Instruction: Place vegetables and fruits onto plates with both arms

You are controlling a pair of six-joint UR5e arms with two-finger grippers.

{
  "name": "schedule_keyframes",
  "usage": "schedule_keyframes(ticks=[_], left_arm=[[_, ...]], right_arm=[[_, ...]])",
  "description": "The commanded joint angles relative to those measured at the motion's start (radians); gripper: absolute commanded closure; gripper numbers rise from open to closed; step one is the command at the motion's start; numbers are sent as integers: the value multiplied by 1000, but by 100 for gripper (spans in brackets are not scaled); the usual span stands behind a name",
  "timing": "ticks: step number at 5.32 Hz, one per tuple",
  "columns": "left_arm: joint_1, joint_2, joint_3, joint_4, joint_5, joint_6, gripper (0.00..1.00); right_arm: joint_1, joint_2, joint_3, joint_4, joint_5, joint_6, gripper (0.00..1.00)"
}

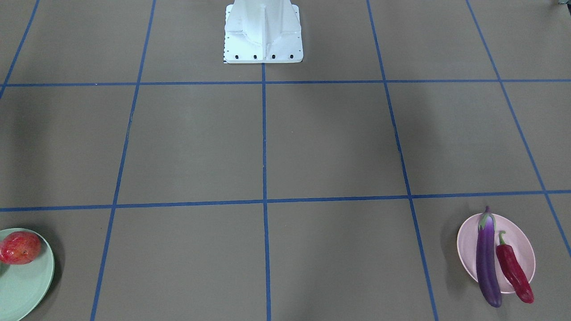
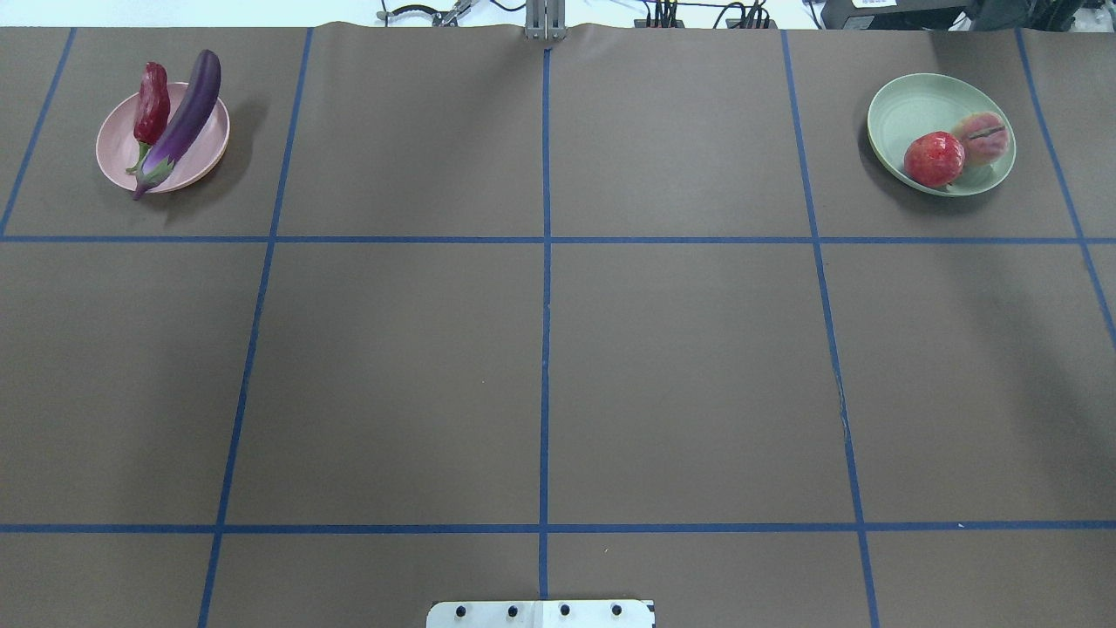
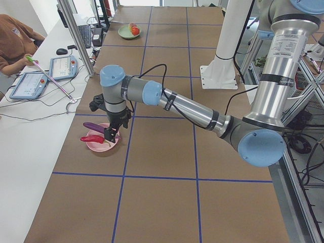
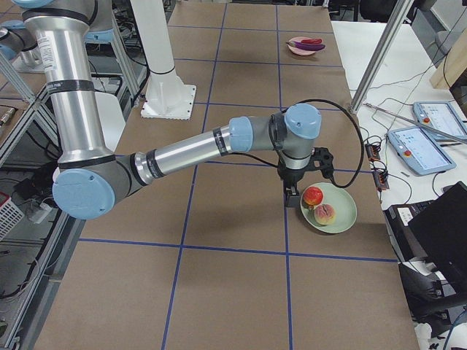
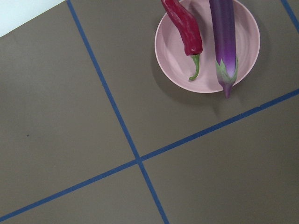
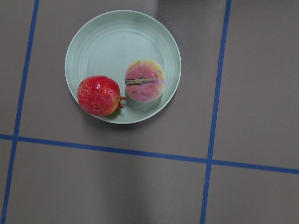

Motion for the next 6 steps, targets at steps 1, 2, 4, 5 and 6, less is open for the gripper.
schedule_keyframes(ticks=[1,2,4,5,6], left_arm=[[-42,70,63,-5,-4,31,0],[-45,88,135,-11,-77,37,0],[-45,169,149,-113,-84,34,0],[-43,184,159,-146,-84,28,0],[-43,188,159,-148,-84,26,0]], right_arm=[[8,-72,11,8,7,11,0],[11,-83,4,11,12,11,0],[25,-120,9,12,43,6,0],[25,-129,1,12,43,5,0],[25,-137,-2,12,43,3,0]])
